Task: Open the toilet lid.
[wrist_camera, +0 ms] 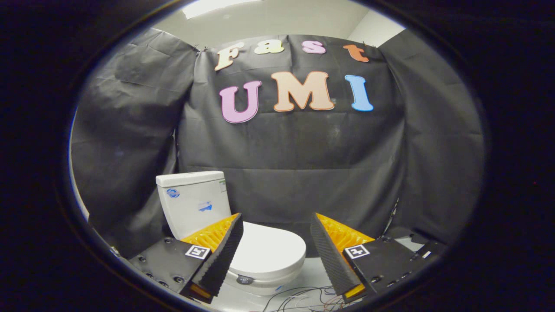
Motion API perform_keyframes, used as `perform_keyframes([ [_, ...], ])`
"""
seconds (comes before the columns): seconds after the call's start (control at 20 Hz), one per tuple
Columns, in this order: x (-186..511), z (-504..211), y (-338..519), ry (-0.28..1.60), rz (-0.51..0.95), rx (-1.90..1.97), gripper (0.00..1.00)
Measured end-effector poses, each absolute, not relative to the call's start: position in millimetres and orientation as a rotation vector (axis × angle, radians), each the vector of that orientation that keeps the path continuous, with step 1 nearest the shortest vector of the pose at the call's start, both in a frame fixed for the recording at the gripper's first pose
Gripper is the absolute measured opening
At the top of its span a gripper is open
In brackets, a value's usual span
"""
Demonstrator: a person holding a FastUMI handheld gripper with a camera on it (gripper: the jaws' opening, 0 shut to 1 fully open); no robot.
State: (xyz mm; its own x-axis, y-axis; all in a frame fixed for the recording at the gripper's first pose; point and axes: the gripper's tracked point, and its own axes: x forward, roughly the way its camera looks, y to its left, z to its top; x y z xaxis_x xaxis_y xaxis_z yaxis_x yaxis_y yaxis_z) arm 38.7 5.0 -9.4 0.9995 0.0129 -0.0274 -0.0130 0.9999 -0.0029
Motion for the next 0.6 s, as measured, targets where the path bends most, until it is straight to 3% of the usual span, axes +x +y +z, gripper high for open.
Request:
perform_keyframes([
  [0.25,88,-4,30,-0.023,0.078,0.092,0.96],
  [0.6,102,-17,40,-0.238,-0.118,0.408,0.95],
])
